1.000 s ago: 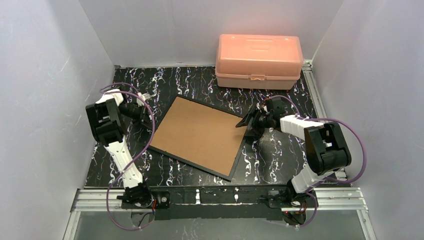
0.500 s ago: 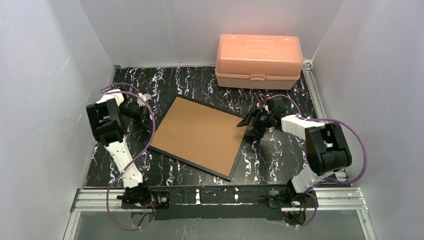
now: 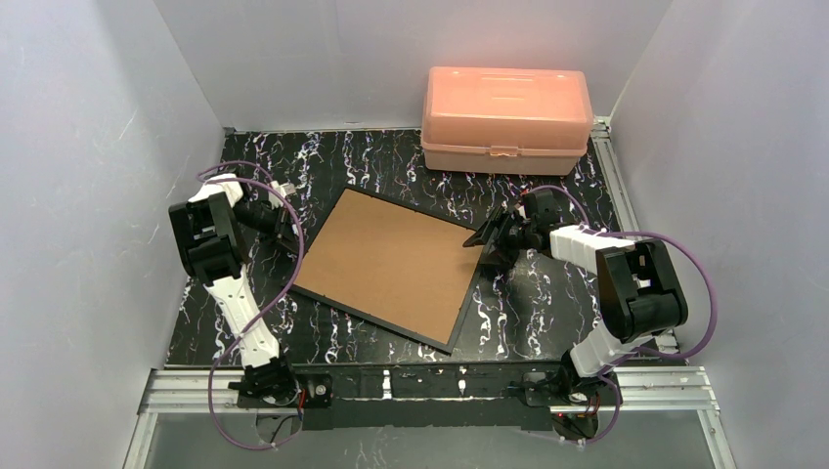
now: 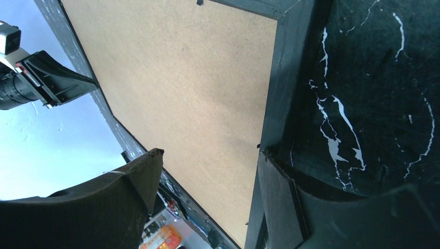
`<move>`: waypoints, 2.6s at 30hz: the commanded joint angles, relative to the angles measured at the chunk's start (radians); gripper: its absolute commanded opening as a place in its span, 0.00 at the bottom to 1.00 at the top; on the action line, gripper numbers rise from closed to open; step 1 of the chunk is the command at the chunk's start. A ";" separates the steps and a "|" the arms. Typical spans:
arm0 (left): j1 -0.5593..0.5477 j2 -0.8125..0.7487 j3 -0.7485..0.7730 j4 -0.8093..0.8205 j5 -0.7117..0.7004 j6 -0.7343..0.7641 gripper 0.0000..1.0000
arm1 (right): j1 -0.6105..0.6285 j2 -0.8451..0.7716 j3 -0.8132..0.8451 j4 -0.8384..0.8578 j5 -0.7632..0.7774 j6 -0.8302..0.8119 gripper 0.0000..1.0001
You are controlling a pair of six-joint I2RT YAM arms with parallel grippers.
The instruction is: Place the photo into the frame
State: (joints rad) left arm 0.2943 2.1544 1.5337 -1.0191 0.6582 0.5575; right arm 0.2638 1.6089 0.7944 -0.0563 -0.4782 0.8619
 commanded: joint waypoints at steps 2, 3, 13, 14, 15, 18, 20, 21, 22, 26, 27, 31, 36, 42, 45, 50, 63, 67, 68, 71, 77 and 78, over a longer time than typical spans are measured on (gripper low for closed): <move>-0.048 0.018 -0.024 0.027 -0.077 0.038 0.02 | 0.009 0.037 -0.026 0.047 0.023 0.012 0.75; -0.049 0.018 -0.023 0.027 -0.078 0.036 0.02 | 0.012 0.042 -0.026 0.048 0.023 0.014 0.75; -0.049 0.021 -0.023 0.027 -0.076 0.038 0.01 | 0.037 0.046 -0.061 0.048 0.028 0.034 0.74; -0.049 0.022 -0.023 0.027 -0.077 0.039 0.01 | 0.038 0.041 -0.068 0.048 0.025 0.033 0.74; -0.049 0.021 -0.023 0.027 -0.078 0.038 0.00 | 0.036 0.036 -0.071 0.048 0.025 0.030 0.74; -0.050 0.019 -0.025 0.027 -0.078 0.040 0.00 | 0.036 0.028 -0.052 0.020 0.037 0.008 0.74; -0.049 0.018 -0.025 0.027 -0.075 0.039 0.00 | 0.038 0.028 -0.049 0.021 0.044 0.010 0.74; -0.050 0.017 -0.027 0.027 -0.072 0.039 0.00 | 0.039 0.029 -0.054 0.025 0.048 0.013 0.74; -0.050 0.016 -0.028 0.027 -0.068 0.039 0.00 | 0.042 0.030 -0.059 0.029 0.048 0.016 0.74; -0.055 0.016 -0.027 0.026 -0.062 0.036 0.00 | 0.069 0.032 -0.082 0.037 0.077 0.027 0.73; -0.056 0.016 -0.027 0.027 -0.063 0.035 0.00 | 0.075 0.032 -0.090 0.039 0.086 0.032 0.73; -0.058 0.013 -0.031 0.027 -0.064 0.040 0.00 | 0.096 0.032 -0.123 0.080 0.112 0.067 0.72; -0.058 0.012 -0.032 0.027 -0.066 0.042 0.00 | 0.106 0.032 -0.141 0.121 0.142 0.096 0.72; -0.058 0.008 -0.034 0.027 -0.069 0.043 0.00 | 0.104 0.036 -0.048 0.117 0.098 0.067 0.72; -0.058 -0.001 -0.037 0.025 -0.076 0.047 0.00 | 0.103 0.009 0.054 0.070 0.027 0.035 0.75; -0.058 -0.011 -0.039 0.019 -0.084 0.057 0.00 | 0.090 -0.075 0.103 -0.049 0.012 -0.018 0.76; -0.058 -0.008 -0.046 0.019 -0.088 0.061 0.00 | 0.034 -0.057 -0.049 0.001 0.022 -0.033 0.74; -0.058 -0.005 -0.044 0.019 -0.087 0.060 0.00 | 0.035 -0.032 -0.059 0.038 0.020 -0.018 0.74; -0.058 -0.005 -0.044 0.019 -0.087 0.060 0.00 | 0.035 -0.029 -0.061 0.045 0.019 -0.016 0.74; -0.058 -0.006 -0.042 0.019 -0.090 0.061 0.00 | 0.034 -0.020 -0.073 0.061 0.019 -0.008 0.73; -0.057 -0.009 -0.044 0.019 -0.096 0.063 0.00 | 0.031 -0.011 -0.079 0.076 0.052 -0.014 0.72; -0.058 -0.009 -0.044 0.019 -0.097 0.063 0.00 | 0.028 -0.009 -0.078 0.077 0.058 -0.013 0.72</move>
State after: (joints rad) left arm 0.2661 2.1311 1.5311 -1.0122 0.6117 0.5846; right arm 0.2993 1.5688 0.7341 -0.0017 -0.4721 0.8619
